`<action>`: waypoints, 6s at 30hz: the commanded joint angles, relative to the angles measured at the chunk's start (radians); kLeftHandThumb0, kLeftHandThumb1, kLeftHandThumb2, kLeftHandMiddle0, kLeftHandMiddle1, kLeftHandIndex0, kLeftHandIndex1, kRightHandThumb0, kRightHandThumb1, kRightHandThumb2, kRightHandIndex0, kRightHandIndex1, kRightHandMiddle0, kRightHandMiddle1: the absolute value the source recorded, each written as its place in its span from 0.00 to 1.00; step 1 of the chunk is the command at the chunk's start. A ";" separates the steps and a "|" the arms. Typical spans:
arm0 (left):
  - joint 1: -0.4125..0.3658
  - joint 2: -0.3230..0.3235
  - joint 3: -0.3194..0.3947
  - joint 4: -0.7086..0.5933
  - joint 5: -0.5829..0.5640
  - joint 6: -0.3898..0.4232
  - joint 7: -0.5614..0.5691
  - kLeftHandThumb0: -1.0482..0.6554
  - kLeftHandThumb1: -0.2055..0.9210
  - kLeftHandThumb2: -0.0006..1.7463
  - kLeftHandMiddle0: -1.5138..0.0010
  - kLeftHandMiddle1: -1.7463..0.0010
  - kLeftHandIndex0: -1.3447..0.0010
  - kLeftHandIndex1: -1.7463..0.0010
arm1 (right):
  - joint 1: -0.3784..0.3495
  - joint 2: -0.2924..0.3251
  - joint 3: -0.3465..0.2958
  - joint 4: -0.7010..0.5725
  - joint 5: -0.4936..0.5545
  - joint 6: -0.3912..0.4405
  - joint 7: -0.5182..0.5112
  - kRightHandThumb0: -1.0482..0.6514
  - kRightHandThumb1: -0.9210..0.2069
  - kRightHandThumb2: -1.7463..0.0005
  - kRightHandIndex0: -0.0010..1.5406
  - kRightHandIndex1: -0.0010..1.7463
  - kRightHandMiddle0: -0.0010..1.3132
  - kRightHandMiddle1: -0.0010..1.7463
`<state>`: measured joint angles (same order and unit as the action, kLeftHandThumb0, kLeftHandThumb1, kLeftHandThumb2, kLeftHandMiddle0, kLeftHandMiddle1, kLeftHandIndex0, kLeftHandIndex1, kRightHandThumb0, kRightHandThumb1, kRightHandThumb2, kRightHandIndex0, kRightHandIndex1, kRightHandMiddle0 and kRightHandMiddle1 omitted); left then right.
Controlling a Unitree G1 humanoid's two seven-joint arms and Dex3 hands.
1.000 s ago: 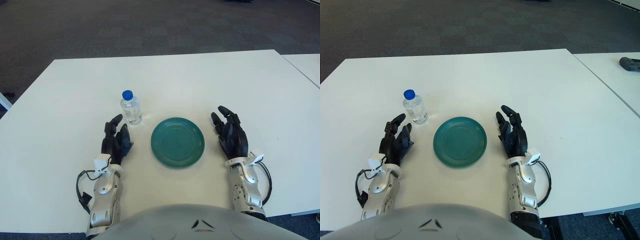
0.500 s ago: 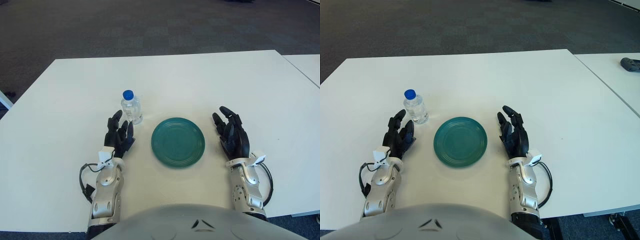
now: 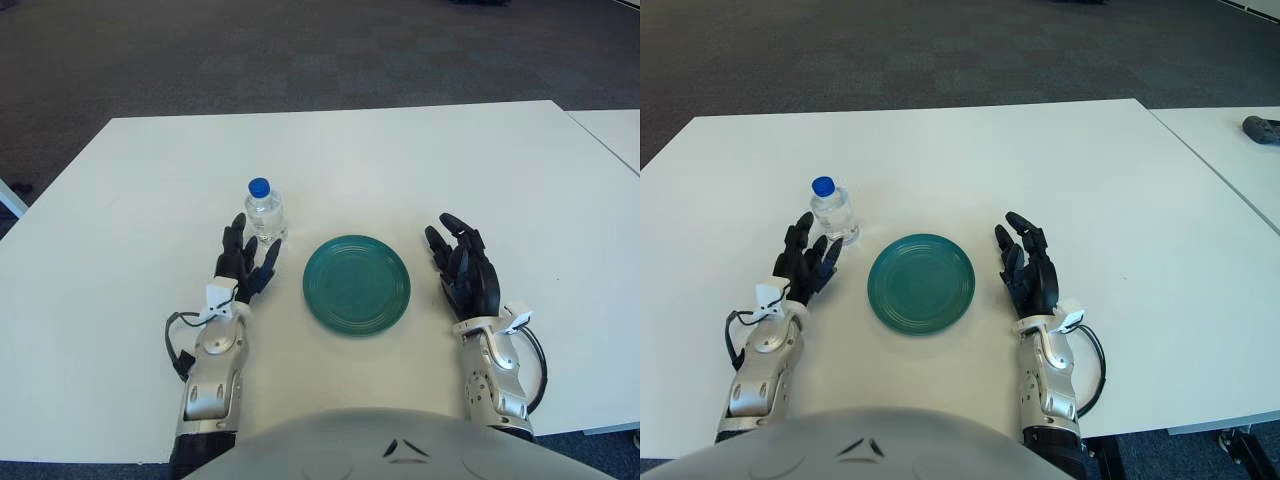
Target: Put the bottle into the plate.
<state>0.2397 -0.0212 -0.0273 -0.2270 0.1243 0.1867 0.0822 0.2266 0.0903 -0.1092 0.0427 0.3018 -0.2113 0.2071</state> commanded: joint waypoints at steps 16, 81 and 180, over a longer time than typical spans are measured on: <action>-0.134 0.036 -0.038 0.066 0.087 0.147 0.013 0.00 1.00 0.08 1.00 1.00 1.00 1.00 | 0.029 0.005 0.006 0.016 -0.002 0.018 -0.005 0.20 0.00 0.65 0.39 0.14 0.07 0.53; -0.406 -0.060 -0.044 0.481 0.177 0.105 0.253 0.00 1.00 0.10 1.00 1.00 0.97 0.98 | 0.054 -0.014 -0.001 0.051 0.000 -0.018 0.015 0.20 0.00 0.63 0.37 0.20 0.05 0.53; -0.209 -0.071 -0.194 0.109 0.059 -0.329 0.051 0.61 0.38 0.81 0.15 0.00 0.18 0.00 | -0.028 0.007 0.020 0.266 -0.061 -0.125 0.008 0.18 0.00 0.59 0.32 0.32 0.08 0.55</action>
<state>0.0095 -0.1002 -0.2123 -0.0572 0.1692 -0.1584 0.1424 0.1557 0.0887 -0.0839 0.2049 0.2515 -0.3571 0.2303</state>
